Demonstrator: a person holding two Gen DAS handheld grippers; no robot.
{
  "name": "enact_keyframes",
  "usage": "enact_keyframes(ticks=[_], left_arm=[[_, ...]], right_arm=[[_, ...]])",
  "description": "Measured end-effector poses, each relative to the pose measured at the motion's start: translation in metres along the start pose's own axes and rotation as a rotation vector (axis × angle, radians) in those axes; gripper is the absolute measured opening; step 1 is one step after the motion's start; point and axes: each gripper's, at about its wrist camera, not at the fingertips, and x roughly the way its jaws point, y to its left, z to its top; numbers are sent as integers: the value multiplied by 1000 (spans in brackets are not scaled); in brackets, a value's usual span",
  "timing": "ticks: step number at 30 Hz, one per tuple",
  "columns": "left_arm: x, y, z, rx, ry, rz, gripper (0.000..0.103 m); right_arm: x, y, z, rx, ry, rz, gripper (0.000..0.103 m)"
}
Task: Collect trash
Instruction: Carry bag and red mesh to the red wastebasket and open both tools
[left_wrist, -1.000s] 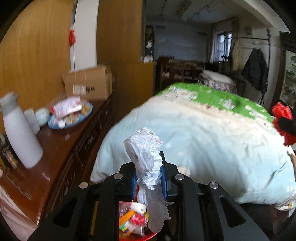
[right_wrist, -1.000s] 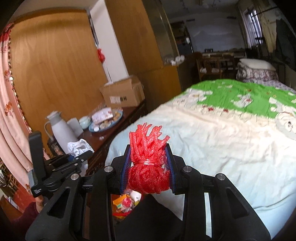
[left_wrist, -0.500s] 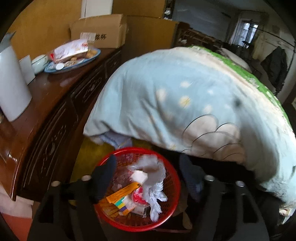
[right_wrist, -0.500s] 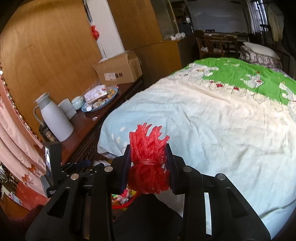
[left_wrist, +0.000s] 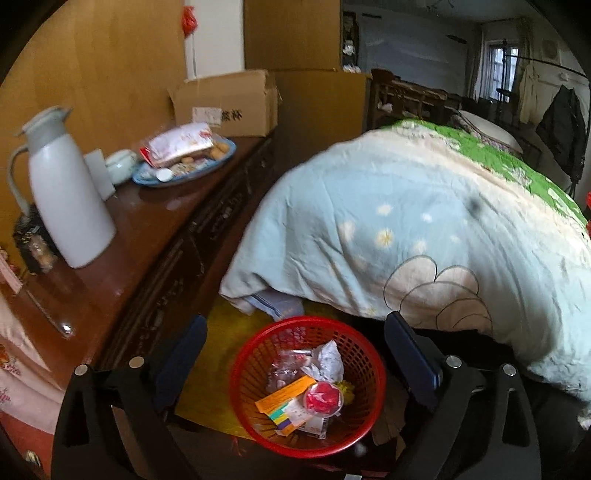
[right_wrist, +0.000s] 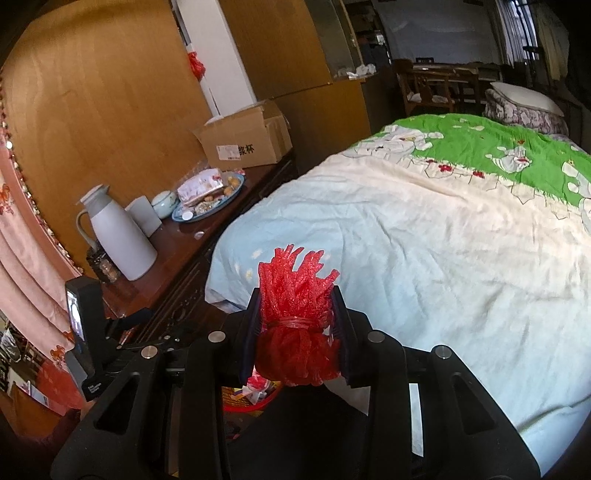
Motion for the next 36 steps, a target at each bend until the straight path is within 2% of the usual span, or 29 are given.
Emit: enact_keyframes(ticks=[8,13,16,19,24,29,36], left_arm=[[-59,8,18,-54,-107,22,97],[-87,6,17,-49,-135,65,97],[-90,6,11,-30,-133,112,97],[-81,13,5,-22,-108,151,97],[-50,40,-3,-84,-29,174,97],[-24,64,-13,-117,19,220,97],[16,94,-33,-179,114,238,97]], right_arm=[[-20,12,-4,-21,-29,53,37],[-24,18,-9,-27,-23,97,38],[-17,24,-13,-36,8,125,38],[-3,33,-18,-58,48,134,38],[30,50,-23,-94,132,153,38],[76,74,-28,-145,234,181,38],[149,100,-42,-187,393,206,38]])
